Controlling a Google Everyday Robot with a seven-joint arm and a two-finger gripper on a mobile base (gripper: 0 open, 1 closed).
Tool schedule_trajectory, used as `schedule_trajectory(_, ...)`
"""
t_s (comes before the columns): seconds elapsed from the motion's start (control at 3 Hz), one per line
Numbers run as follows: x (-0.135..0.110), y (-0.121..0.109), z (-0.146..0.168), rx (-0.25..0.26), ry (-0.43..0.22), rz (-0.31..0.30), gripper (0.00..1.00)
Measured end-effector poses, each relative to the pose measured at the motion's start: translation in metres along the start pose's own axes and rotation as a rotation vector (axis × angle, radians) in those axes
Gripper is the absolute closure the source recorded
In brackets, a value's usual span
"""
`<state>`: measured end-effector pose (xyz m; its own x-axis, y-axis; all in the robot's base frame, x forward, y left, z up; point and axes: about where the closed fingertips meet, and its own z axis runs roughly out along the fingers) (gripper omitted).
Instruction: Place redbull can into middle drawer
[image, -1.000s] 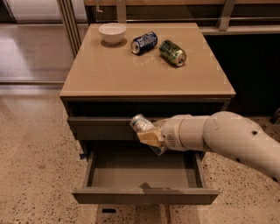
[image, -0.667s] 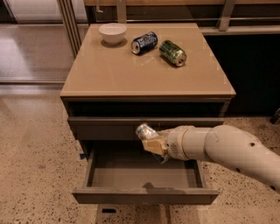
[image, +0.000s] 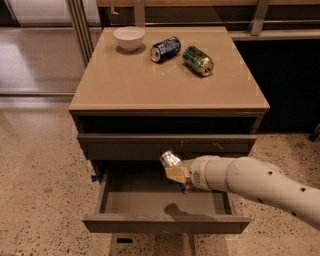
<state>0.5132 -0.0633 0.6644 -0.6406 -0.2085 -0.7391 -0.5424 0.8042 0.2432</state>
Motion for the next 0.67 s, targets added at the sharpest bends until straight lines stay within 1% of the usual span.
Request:
schedule_trajectory(0.33,0.02,-0.017,0.019,0.001,0.011,0.072,1.0)
schedule_trajectory(0.67,0.046,-0.028,0.033,-0.024,0.039,0.132,1.0)
